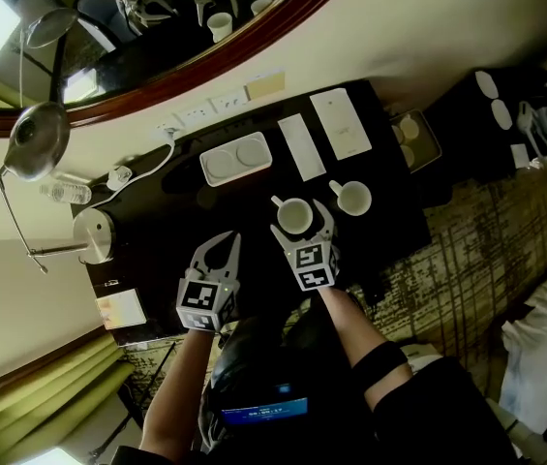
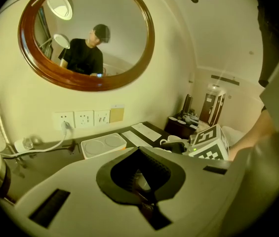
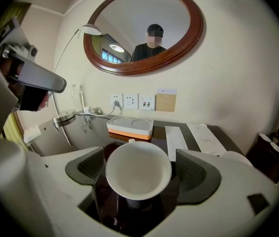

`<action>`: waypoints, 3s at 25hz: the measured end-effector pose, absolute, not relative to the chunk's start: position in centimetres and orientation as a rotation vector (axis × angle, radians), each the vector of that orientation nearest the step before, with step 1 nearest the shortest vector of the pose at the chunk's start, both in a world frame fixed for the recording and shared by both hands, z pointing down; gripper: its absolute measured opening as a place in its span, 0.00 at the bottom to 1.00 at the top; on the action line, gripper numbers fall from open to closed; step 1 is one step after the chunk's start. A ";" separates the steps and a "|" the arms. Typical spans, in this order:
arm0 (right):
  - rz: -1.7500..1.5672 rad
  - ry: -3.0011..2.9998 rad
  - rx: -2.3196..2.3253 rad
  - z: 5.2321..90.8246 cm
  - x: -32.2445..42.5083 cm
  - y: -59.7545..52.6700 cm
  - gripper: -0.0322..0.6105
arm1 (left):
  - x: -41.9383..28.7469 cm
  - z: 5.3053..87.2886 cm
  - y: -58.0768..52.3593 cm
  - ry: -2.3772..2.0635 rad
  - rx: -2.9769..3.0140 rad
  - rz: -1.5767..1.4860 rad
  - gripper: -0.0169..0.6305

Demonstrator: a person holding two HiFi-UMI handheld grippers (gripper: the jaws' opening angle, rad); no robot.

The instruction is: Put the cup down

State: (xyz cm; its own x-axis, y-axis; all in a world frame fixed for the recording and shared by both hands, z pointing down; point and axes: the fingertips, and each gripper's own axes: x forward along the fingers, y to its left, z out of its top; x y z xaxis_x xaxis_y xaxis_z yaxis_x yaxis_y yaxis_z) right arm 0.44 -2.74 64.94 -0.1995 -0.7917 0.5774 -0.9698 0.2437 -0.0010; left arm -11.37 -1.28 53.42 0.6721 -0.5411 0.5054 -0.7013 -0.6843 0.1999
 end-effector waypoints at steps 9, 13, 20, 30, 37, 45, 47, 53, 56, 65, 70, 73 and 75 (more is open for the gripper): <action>0.494 -2.201 1.487 56.7 4.0 -1.2 0.72 | -11.6 52.0 -1.0 -1.061 2.534 0.553 0.03; 0.480 -2.250 1.466 53.7 6.7 -1.1 0.63 | -11.5 51.4 -0.5 -1.112 2.531 0.545 0.03; 0.501 -2.317 1.469 50.9 11.0 -1.8 0.41 | -11.7 49.8 0.0 -1.242 2.501 0.519 0.03; 0.428 -2.268 1.444 50.3 13.6 -3.2 0.06 | -13.5 47.9 0.8 -1.425 2.440 0.471 0.03; 0.402 -2.293 1.453 50.1 14.0 -2.9 0.05 | -13.8 47.4 1.3 -1.463 2.430 0.424 0.03; 0.456 -2.298 1.477 50.2 15.1 -2.6 0.05 | -14.3 47.6 1.7 -1.447 2.388 0.367 0.03; 0.472 -2.294 1.483 50.4 15.5 -2.5 0.05 | -14.2 47.7 1.7 -1.441 2.386 0.360 0.03; 0.506 -2.287 1.516 50.8 16.2 -2.3 0.05 | -13.3 47.8 1.7 -1.409 2.404 0.334 0.03; 0.509 -2.289 1.523 50.9 16.5 -2.6 0.05 | -12.8 48.3 1.7 -1.407 2.406 0.334 0.03; 0.530 -2.271 1.506 52.3 17.7 -3.3 0.06 | -8.1 53.2 3.6 -1.264 2.402 0.451 0.35; 0.544 -2.254 1.465 54.1 18.7 -3.4 0.05 | -4.4 58.2 3.9 -1.227 2.365 0.512 0.74; 0.540 -2.245 1.446 54.9 19.5 -4.0 0.06 | -2.1 60.9 3.8 -1.210 2.351 0.532 0.84; 0.531 -2.244 1.440 55.0 20.1 -4.5 0.06 | -0.8 62.5 3.4 -1.205 2.344 0.541 0.87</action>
